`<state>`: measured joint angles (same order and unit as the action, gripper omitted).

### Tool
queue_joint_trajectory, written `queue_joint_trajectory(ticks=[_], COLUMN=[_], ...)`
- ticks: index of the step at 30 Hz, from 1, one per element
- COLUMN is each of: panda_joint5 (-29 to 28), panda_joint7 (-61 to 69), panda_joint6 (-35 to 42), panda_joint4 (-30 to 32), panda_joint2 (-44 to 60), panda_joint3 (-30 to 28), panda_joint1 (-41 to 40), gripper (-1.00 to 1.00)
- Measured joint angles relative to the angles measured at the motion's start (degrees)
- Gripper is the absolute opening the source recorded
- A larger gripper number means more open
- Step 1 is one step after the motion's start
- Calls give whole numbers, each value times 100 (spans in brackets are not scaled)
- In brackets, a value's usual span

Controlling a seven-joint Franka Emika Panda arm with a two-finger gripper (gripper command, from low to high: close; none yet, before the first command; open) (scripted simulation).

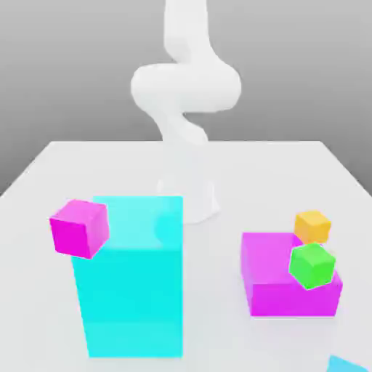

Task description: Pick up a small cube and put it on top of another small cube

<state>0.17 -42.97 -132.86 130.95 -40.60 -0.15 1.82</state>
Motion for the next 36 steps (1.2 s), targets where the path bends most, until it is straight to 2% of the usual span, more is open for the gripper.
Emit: queue_joint_trajectory(ticks=[19,31,35,36], panda_joint5=[109,-388,-522,-541], panda_joint7=[2163,3130,3148,3137], panda_joint6=[-821,-1332,-1855,-1971], panda_joint4=[-629,-1024,-1196,-1229], panda_joint2=[3982,6483,7314,7465], panda_joint3=[229,538,466,447], panda_joint1=[1104,1534,1648,1665], gripper=[0,0,0,-100])
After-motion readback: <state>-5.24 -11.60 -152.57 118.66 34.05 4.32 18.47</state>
